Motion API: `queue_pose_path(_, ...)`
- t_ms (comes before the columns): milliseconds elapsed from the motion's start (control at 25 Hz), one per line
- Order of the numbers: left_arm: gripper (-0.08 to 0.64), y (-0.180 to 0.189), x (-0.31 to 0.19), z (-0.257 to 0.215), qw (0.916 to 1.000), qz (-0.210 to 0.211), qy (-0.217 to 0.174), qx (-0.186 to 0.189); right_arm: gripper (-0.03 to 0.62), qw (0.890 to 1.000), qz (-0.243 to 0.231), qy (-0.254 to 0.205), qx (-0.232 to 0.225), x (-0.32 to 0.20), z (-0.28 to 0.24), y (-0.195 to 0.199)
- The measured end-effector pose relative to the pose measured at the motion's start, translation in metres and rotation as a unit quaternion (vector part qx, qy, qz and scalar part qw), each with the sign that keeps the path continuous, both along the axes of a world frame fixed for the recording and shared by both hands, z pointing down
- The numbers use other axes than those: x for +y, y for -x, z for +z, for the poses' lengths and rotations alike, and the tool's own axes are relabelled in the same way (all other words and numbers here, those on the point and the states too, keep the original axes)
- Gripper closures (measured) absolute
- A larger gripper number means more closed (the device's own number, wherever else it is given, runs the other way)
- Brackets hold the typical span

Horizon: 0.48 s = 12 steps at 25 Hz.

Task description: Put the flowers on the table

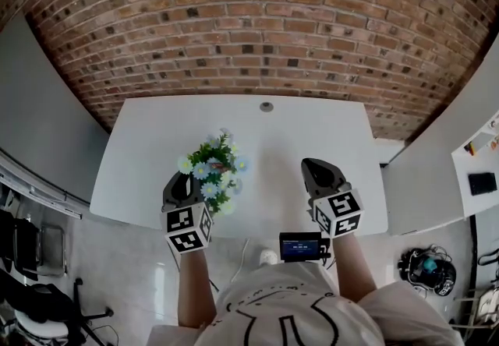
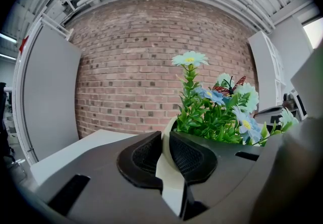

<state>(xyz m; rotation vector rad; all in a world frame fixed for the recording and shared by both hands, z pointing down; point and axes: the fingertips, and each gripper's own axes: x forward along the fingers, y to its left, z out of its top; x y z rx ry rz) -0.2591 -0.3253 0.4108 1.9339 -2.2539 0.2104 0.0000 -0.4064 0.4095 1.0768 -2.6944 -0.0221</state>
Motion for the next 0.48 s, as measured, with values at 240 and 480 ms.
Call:
queue_pose_path(240, 0.505, 0.004, -0.031, 0.006, 1.0, -0.003, 0.009, -0.001, 0.578, 1.0, -0.007, 0.004, 0.001, -0.032, 0.005, 0.005)
queue_pose_path(480, 0.504, 0.007, -0.054, 0.011, 0.9998, 0.009, 0.016, 0.001, 0.578, 1.0, 0.01, 0.015, -0.004, -0.05, 0.014, 0.003)
